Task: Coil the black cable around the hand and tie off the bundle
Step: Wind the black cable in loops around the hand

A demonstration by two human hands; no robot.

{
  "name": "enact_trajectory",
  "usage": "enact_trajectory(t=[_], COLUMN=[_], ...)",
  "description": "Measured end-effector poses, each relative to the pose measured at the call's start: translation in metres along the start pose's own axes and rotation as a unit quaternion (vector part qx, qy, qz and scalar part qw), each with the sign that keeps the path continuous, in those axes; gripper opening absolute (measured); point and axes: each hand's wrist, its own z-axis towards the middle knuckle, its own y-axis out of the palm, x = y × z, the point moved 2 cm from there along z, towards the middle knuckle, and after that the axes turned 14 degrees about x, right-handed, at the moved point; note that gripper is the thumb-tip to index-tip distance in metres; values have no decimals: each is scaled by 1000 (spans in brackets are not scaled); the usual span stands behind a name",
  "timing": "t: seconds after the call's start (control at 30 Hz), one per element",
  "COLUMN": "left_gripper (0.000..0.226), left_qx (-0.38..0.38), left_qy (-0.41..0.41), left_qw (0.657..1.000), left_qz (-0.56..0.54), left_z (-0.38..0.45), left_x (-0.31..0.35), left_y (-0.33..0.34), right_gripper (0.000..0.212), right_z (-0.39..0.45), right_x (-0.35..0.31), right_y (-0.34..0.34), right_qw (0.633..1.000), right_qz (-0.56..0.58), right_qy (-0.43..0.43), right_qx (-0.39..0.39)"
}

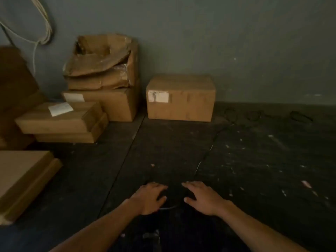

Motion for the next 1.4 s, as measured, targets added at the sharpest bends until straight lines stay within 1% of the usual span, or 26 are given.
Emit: enact_trajectory(t=[0.1,0.2,0.27,0.33,0.4,0.5,0.57,0.7,0.77,0.83,0.9,0.97,1.07,1.13,1.2,1.23,1.33,1.4], left_gripper=[50,33,26,24,22,22,22,18,19,20,19,18,19,20,22,22,21,20], left_qx=[-19,-21,4,32,56,72,83,118,141,160,167,178,181,174,162,158,159,162], left_qy=[30,44,52,51,47,29,12,-3,-8,-19,-30,-31,-33,-24,-14,-8,22,38], left_qw=[999,998,997,997,997,995,991,986,982,978,976,974,971,970,970,969,967,965], left_qz=[31,37,50,43,9,-61,-101,-121,-123,-130,-136,-139,-154,-169,-182,-189,-199,-203], left_z=[-12,-23,-27,-28,-28,-26,-23,-14,-9,-6,-2,2,8,13,19,22,29,32], left_x=[-2,-2,0,2,6,4,1,0,-1,-5,-7,-7,-2,5,13,17,32,41], left_y=[18,32,34,34,30,24,19,5,-3,-11,-17,-23,-32,-39,-48,-53,-68,-77], right_gripper=[62,57,47,35,27,21,20,14,15,17,18,20,28,44,54,56,51,44], right_z=[-1,-3,-5,-7,-8,-4,3,16,22,25,26,27,25,21,19,19,19,19], right_x=[-3,-7,-8,-12,-16,-18,-17,-3,7,17,25,30,26,17,4,-2,-14,-19], right_y=[19,38,45,46,42,21,2,-34,-52,-70,-87,-97,-100,-101,-103,-105,-113,-120], right_qw=[997,993,990,987,987,991,987,972,957,933,912,908,931,946,952,953,941,934], right_qz=[-50,-81,-102,-104,-70,16,42,78,99,131,158,179,210,172,108,75,-17,-56], right_qy=[-46,-71,-95,-124,-135,-97,-73,-25,11,47,77,97,82,54,24,8,-36,-76], right_qx=[-32,-49,-30,15,49,94,135,221,274,331,370,365,287,268,284,294,335,345])
